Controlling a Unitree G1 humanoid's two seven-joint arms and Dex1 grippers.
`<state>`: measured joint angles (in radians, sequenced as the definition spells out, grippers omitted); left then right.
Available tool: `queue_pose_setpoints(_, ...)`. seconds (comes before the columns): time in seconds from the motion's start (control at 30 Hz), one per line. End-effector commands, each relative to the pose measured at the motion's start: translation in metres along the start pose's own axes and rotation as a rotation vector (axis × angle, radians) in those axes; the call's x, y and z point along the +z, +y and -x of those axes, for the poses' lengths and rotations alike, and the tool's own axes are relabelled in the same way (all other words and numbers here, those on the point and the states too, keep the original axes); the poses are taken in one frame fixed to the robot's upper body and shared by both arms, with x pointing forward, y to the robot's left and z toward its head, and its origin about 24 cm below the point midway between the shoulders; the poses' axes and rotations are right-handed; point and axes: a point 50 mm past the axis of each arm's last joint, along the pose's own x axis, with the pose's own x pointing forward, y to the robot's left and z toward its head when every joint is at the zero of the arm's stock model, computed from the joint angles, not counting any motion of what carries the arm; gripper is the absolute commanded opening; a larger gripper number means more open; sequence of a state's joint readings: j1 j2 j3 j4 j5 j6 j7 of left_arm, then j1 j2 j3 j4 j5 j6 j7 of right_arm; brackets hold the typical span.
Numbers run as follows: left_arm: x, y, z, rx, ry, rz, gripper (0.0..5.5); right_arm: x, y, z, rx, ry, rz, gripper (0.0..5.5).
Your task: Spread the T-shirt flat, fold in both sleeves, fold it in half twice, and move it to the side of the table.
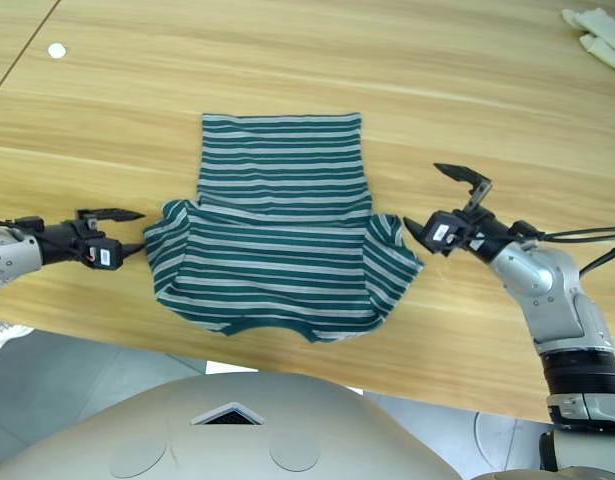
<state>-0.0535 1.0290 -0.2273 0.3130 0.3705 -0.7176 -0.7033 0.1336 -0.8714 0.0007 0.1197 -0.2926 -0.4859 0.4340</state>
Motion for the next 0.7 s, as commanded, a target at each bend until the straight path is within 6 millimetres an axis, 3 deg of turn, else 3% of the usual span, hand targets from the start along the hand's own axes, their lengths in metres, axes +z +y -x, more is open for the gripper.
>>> queue_pose_setpoints(0.03,0.0013,-0.0007,-0.0036,-0.034,-0.002,-0.012,2.26,0.0028,0.0006,-0.0006,0.008,-0.010,0.001,5.40)
queue_pose_setpoints(0.5,0.0047,-0.0010,-0.0080,-0.047,-0.028,-0.018,0.06,0.0023,0.0027,-0.0006,0.014,-0.010,-0.001,5.40)
queue_pose_setpoints(0.7,0.0055,0.0002,-0.0087,-0.040,-0.033,-0.021,0.02,0.0021,0.0030,-0.0003,0.012,-0.011,-0.001,5.40)
